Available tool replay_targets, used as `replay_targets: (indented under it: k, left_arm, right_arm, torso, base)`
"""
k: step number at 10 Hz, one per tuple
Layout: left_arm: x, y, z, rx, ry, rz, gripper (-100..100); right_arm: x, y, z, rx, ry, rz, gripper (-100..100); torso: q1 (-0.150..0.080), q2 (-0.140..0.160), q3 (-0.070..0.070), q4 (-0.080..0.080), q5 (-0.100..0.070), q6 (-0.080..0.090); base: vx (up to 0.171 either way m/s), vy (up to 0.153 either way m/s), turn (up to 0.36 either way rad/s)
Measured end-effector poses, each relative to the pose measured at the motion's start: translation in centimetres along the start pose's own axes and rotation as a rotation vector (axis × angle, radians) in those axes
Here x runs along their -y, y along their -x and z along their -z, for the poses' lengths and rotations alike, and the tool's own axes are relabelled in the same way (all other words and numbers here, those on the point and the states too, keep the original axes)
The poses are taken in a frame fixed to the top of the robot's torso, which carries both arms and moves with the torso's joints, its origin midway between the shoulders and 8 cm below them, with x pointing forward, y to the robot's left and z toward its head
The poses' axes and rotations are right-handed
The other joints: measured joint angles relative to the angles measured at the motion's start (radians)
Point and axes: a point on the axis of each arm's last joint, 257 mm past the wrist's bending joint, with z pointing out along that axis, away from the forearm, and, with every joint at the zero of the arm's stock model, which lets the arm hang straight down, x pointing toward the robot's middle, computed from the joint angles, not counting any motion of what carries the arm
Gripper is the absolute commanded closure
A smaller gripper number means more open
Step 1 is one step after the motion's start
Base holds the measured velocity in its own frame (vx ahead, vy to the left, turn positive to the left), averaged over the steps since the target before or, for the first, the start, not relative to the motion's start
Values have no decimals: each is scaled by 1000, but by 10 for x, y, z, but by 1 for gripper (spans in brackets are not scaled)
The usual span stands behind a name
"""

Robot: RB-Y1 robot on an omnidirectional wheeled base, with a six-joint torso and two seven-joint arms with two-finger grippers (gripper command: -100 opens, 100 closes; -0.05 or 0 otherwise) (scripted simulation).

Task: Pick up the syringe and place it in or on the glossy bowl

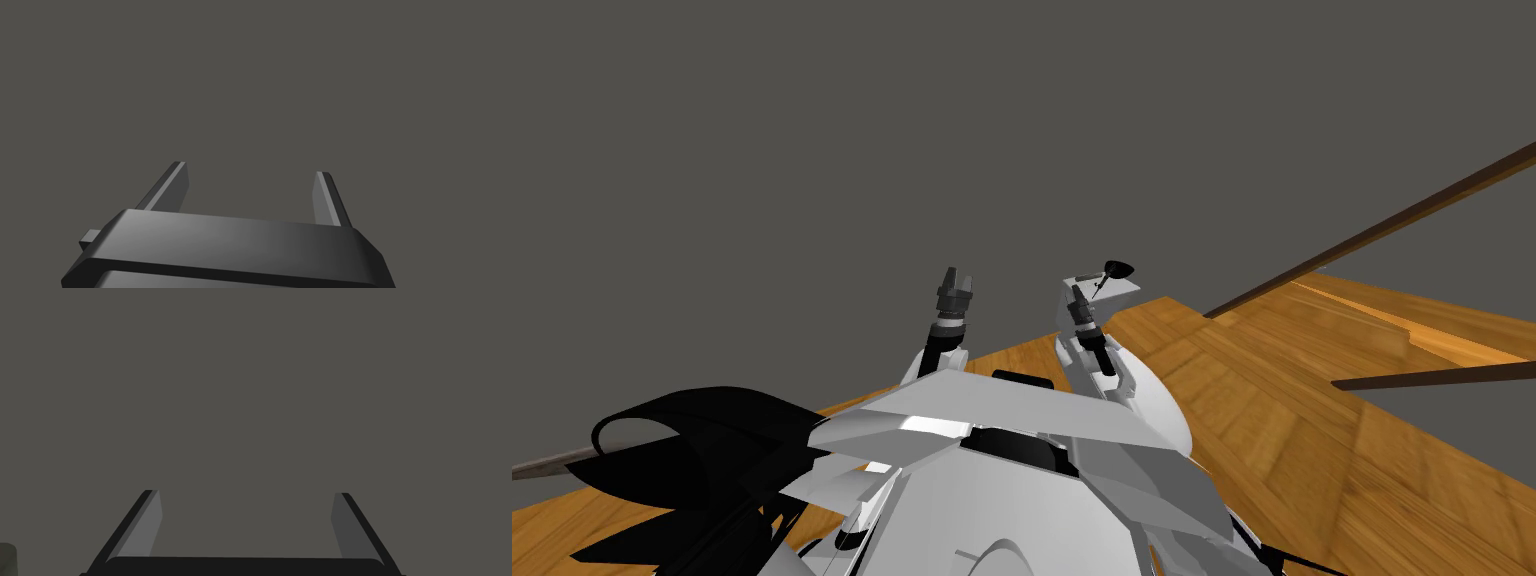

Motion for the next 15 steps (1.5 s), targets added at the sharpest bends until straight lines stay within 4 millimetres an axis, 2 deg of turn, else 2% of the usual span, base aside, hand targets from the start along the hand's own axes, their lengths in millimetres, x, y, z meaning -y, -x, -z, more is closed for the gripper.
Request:
replay_targets:
  k: [6, 9, 15]
  left_arm:
    - [0, 0, 0, 0, 0, 0, 0]
    - [0, 0, 0, 0, 0, 0, 0]
    - [0, 0, 0, 0, 0, 0, 0]
  right_arm:
    - [52, -17, -6, -127, -84, 65, -100]
    - [78, -19, 0, -167, -131, 99, -100]
    - [129, -2, 3, -272, -230, 234, -100]
  torso:
    - [-1, -2, -1, 0, 0, 0]
    - [-1, -3, -2, -1, 0, 0]
    - [0, -3, -2, -1, 0, 0]
  base:
    - [-60, 62, 18]
    - [-31, 38, 8]
    - [-39, 49, 9]
